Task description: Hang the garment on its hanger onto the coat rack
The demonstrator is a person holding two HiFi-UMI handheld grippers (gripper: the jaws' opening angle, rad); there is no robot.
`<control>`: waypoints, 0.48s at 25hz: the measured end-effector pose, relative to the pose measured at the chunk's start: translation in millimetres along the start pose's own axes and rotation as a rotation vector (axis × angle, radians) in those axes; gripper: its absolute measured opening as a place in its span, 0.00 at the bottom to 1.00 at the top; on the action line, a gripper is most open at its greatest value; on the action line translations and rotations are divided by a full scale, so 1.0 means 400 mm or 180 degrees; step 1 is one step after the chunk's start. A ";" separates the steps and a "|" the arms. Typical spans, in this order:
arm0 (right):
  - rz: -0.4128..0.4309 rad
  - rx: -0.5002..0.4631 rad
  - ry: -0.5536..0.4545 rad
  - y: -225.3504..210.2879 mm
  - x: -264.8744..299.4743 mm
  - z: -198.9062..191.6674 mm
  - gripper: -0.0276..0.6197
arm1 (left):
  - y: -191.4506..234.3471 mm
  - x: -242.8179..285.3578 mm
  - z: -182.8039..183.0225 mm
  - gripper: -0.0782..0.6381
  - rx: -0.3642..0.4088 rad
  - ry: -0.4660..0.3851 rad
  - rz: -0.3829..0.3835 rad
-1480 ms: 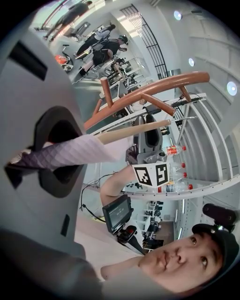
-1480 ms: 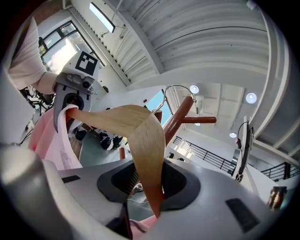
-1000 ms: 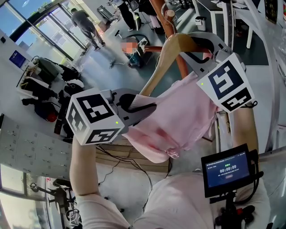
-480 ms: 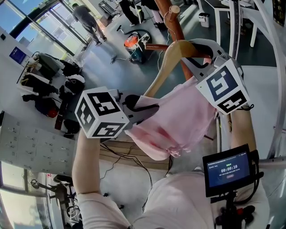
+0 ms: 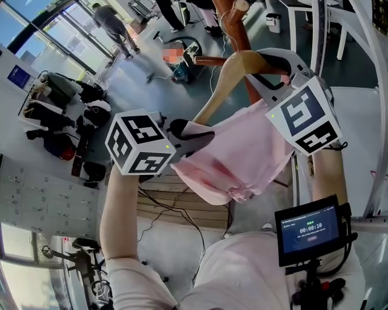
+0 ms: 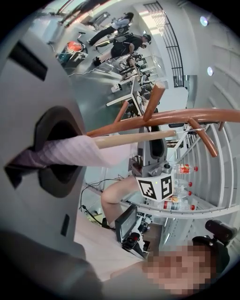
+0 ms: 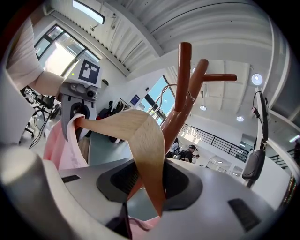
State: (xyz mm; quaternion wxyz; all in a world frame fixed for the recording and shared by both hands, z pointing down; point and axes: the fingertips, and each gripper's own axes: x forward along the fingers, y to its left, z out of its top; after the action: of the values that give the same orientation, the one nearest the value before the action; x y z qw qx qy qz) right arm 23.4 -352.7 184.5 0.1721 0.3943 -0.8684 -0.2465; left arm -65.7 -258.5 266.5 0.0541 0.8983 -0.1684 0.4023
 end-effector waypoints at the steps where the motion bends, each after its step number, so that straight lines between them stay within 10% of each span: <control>1: 0.0017 0.0008 0.0005 0.002 -0.003 0.000 0.25 | 0.005 0.005 -0.002 0.17 0.0054 0.0003 0.0010; 12: -0.0201 -0.0009 0.0054 -0.031 -0.003 -0.068 0.26 | 0.070 0.079 0.012 0.23 0.0634 -0.0256 0.0440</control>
State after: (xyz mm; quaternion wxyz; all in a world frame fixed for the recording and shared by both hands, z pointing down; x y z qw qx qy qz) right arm 45.0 -366.6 199.5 0.1721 0.4234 -0.8537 -0.2497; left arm -52.5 -294.2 285.5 -0.0701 0.9009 -0.1912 0.3834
